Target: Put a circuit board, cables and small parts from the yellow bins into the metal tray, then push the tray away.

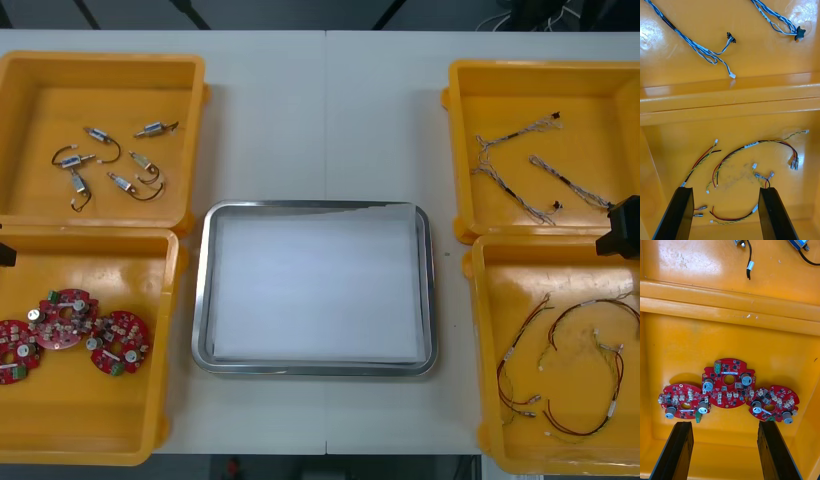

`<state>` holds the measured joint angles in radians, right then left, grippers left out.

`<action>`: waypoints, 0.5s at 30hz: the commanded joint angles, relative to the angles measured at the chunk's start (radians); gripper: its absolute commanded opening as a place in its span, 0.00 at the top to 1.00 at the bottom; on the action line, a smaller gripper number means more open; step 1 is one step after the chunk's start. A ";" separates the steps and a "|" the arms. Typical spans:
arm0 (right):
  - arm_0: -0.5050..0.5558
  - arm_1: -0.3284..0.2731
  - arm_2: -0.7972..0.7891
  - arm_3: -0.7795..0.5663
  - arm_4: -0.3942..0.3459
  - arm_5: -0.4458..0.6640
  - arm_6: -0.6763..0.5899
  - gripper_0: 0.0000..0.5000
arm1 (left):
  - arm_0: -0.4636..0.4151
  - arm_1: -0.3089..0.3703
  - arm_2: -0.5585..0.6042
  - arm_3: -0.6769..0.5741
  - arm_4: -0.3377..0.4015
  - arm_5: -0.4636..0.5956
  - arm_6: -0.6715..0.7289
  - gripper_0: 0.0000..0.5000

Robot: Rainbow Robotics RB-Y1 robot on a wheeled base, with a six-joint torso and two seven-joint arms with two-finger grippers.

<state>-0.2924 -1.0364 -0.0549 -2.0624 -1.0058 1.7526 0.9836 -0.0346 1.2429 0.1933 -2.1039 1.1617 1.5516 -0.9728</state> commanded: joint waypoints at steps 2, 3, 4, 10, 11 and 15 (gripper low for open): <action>0.012 -0.004 0.009 -0.027 0.000 -0.008 0.035 0.00 | -0.024 -0.008 0.011 -0.008 -0.008 -0.008 0.066 0.00; 0.012 -0.004 0.009 -0.027 0.000 -0.008 0.035 0.00 | -0.024 -0.008 0.011 -0.008 -0.008 -0.008 0.066 0.00; 0.012 -0.004 0.009 -0.027 0.000 -0.008 0.035 0.00 | -0.024 -0.008 0.011 -0.008 -0.008 -0.008 0.066 0.00; 0.012 -0.004 0.009 -0.027 0.000 -0.008 0.035 0.00 | -0.024 -0.008 0.011 -0.008 -0.008 -0.008 0.066 0.00; 0.012 -0.004 0.009 -0.027 0.000 -0.008 0.035 0.00 | -0.024 -0.008 0.011 -0.008 -0.008 -0.008 0.066 0.00; 0.012 -0.004 0.009 -0.027 0.000 -0.008 0.035 0.00 | -0.024 -0.008 0.011 -0.008 -0.008 -0.008 0.066 0.00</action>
<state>-0.2924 -1.0364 -0.0549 -2.0624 -1.0058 1.7526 0.9836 -0.0346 1.2429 0.1933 -2.1039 1.1617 1.5516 -0.9728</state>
